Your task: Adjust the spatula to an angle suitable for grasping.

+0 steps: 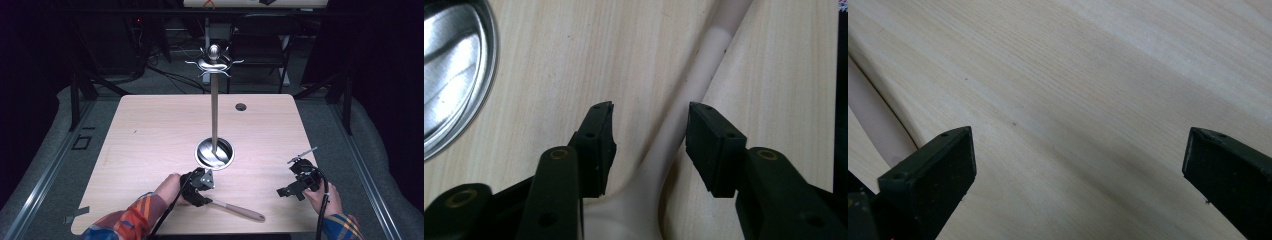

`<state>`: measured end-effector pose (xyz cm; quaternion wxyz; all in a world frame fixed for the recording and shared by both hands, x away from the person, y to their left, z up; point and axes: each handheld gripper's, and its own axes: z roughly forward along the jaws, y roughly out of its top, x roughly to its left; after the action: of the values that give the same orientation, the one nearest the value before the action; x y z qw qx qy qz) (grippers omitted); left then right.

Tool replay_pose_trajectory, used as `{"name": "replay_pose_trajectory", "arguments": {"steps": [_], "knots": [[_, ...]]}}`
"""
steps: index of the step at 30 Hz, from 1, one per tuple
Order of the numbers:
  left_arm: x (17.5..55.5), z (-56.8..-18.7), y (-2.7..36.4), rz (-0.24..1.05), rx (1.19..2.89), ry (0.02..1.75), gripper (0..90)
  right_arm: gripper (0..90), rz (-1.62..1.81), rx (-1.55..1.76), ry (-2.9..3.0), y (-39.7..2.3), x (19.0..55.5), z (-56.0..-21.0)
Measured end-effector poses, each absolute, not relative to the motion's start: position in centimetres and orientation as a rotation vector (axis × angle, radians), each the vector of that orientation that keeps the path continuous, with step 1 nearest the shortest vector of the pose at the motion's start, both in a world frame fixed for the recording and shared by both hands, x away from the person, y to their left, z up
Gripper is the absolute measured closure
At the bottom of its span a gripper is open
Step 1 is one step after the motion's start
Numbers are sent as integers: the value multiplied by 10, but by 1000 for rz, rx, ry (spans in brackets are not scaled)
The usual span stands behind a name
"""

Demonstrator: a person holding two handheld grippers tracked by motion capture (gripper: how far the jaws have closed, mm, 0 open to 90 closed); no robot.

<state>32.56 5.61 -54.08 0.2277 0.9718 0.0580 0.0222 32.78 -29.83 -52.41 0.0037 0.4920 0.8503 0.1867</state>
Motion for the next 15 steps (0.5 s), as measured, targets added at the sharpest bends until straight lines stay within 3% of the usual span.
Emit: {"name": "replay_pose_trajectory", "arguments": {"steps": [5, 15], "knots": [[320, -545, 57, 41, 2710, 102, 648, 3, 590, 1513, 2665, -298, 320, -517], [322, -548, 58, 27, 2743, 45, 682, 4, 577, 1516, 2666, -297, 324, -521]]}}
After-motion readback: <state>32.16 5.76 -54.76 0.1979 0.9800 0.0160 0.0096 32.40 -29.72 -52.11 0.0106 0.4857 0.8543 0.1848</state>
